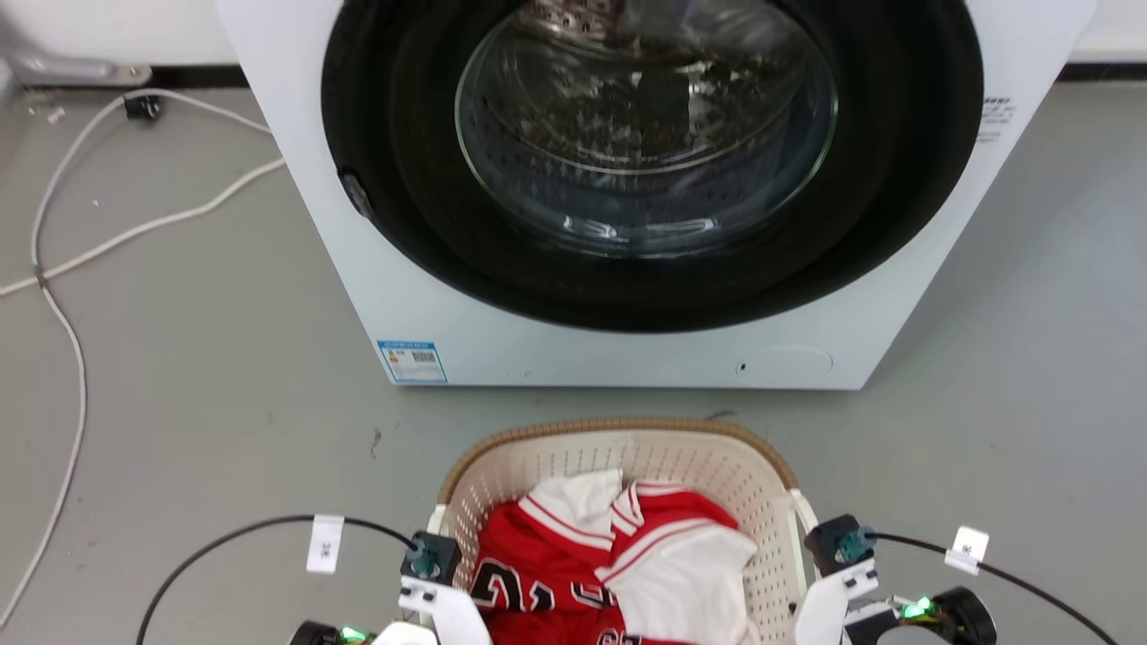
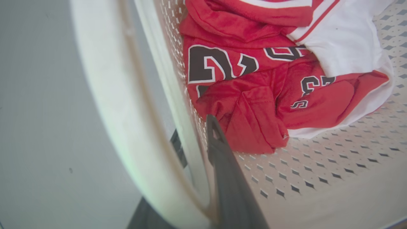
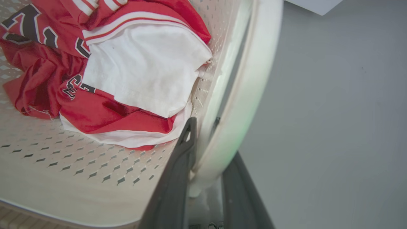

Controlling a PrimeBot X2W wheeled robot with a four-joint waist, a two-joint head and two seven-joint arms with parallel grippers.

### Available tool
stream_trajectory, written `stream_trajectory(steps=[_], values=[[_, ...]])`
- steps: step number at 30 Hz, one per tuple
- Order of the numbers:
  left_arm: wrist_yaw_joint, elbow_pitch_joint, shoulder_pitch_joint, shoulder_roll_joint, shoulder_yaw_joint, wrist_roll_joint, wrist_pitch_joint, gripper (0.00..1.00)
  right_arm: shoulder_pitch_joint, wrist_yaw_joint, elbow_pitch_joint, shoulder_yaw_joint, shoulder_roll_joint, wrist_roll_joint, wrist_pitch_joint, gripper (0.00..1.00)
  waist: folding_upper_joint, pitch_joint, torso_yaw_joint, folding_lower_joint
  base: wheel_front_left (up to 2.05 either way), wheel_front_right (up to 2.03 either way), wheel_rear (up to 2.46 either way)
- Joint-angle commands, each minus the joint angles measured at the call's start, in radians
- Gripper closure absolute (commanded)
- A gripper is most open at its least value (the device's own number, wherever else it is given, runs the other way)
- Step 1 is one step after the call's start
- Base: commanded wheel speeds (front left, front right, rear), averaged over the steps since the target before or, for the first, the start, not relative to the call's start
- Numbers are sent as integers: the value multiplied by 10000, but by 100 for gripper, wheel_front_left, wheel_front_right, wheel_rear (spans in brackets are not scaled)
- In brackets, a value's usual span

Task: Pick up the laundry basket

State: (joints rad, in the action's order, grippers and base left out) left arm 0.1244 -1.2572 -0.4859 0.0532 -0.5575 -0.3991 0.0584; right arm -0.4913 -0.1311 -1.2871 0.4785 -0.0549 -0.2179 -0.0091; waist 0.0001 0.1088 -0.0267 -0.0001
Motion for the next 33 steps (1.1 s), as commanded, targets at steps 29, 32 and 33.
stream_trajectory(steps=[29, 32, 33], values=[[103, 395, 990, 369, -2293, -2279, 796, 100, 1257, 7, 285, 2201, -515, -2403, 1188, 100, -1, -1487, 150, 1, 0, 0, 0], [103, 366, 947, 403, -2431, -2424, 733, 100, 1220, 7, 321, 2377, -564, -2589, 1183, 100, -1, -1488, 150, 1, 0, 0, 0], [103, 354, 938, 408, -2482, -2463, 714, 100, 1211, 7, 327, 2433, -574, -2626, 1175, 100, -1, -1494, 146, 1, 0, 0, 0]])
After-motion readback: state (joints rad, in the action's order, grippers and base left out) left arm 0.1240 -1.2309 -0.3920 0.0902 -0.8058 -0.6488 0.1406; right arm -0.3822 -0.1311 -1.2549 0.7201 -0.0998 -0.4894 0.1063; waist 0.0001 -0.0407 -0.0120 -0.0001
